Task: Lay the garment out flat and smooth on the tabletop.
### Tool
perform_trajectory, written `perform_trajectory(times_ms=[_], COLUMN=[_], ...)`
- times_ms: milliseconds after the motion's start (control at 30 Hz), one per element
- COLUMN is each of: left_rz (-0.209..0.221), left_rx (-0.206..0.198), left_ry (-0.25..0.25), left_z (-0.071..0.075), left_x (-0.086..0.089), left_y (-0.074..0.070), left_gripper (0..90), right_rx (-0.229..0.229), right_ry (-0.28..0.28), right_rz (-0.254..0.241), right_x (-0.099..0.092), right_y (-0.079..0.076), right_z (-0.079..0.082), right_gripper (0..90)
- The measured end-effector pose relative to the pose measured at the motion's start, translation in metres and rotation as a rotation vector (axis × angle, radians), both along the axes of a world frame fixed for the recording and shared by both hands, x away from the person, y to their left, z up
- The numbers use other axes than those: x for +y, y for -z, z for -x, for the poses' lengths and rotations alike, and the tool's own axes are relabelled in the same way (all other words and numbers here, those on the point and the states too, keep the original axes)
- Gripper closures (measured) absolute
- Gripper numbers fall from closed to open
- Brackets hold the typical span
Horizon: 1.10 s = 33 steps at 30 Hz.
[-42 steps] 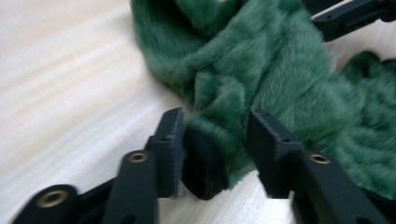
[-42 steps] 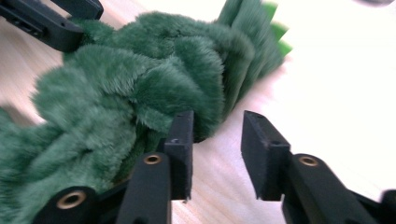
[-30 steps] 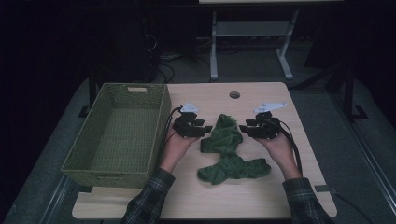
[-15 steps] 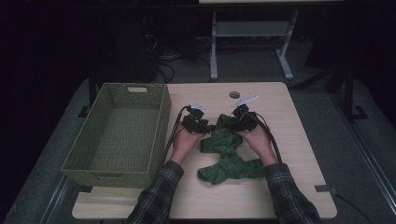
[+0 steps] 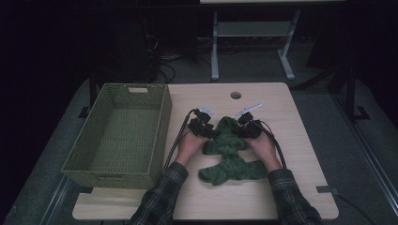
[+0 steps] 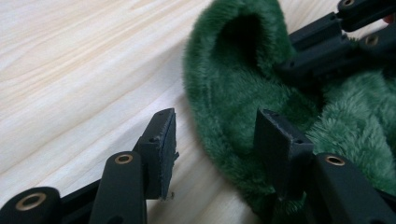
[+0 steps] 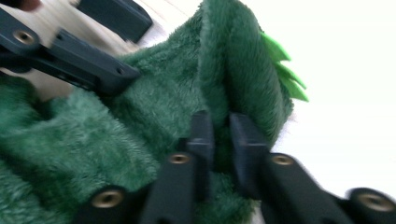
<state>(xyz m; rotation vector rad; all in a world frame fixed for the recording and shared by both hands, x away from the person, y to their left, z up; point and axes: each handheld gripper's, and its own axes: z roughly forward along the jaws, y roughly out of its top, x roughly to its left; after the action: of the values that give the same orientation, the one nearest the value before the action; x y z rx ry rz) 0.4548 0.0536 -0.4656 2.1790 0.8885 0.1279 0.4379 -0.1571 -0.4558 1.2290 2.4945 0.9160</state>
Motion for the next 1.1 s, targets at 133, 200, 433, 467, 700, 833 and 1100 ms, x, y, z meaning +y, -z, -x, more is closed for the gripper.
perform_trajectory(times_ms=[133,200,433,467,700,833,1100], left_rz=[-0.005,0.002,0.003,-0.009,-0.025,0.002,0.057], left_rx=[0.0,-0.005,0.001,0.003,0.014,-0.027,-0.126], left_ry=[0.007,0.009,0.021,0.033,0.056,0.024,-0.058], left_z=[-0.002,-0.001,-0.003,-0.003,-0.002,0.001,0.005], left_x=[-0.004,-0.005,-0.011,-0.011,-0.014,-0.005,0.024], left_y=[0.0,-0.001,-0.001,-0.001,0.0,-0.011,-0.035], left_gripper=[48.7,48.5,48.6,50.6,84.2,87.2,87.7], right_rx=[-0.021,-0.038,-0.121,-0.125,-0.155,-0.173,-0.179], right_ry=[0.0,-0.001,-0.03,-0.033,-0.044,-0.032,0.023], right_rz=[-0.061,-0.108,-0.171,-0.17,-0.179,-0.172,-0.154], right_x=[-0.008,-0.015,-0.03,-0.03,-0.033,-0.038,-0.052], right_y=[-0.007,-0.015,-0.034,-0.034,-0.04,-0.045,-0.042], right_z=[0.002,0.004,0.012,0.012,0.016,0.019,0.014], right_gripper=[87.0,87.3,87.4,87.3,87.3,87.3,86.9])
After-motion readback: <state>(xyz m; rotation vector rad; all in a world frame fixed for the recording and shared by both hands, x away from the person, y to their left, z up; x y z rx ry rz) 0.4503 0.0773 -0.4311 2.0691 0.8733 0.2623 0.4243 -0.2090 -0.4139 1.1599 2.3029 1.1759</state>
